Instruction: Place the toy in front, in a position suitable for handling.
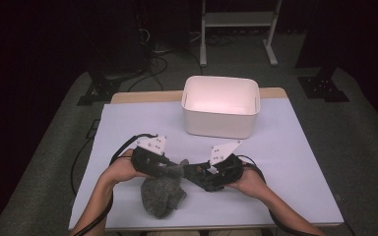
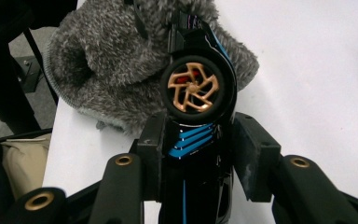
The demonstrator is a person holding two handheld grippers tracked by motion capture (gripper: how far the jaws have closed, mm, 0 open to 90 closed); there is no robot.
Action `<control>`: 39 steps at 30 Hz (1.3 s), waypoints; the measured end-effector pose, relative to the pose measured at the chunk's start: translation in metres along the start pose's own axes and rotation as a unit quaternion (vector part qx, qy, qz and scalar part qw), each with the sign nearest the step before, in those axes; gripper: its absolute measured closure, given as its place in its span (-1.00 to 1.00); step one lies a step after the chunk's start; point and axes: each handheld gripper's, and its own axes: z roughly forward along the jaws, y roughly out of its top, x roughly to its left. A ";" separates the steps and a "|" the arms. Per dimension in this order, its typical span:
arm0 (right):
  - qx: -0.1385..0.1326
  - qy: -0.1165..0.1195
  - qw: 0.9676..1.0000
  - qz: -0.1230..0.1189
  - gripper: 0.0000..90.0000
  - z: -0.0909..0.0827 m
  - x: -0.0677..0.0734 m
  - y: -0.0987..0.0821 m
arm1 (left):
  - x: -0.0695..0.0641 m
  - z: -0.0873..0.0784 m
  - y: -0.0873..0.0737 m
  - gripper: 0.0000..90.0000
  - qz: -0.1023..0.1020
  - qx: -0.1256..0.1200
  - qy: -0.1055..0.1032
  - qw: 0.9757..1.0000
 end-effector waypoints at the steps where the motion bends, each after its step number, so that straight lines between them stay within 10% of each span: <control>1: -0.002 -0.001 1.000 0.000 0.28 -0.002 0.001 -0.001 | -0.001 0.001 0.002 0.64 0.003 -0.004 -0.001 1.000; 17: 0.001 -0.034 0.999 0.000 0.28 -0.040 0.007 -0.015 | -0.003 0.012 0.032 0.64 0.025 -0.001 -0.012 1.000; 33: -0.025 0.004 1.000 -0.006 0.28 -0.023 0.008 0.001 | -0.014 -0.010 0.051 0.64 0.057 -0.009 -0.009 0.998; 39: -0.021 0.018 1.000 -0.011 0.28 -0.011 0.011 0.002 | -0.011 -0.007 0.053 0.63 0.036 -0.020 -0.016 0.999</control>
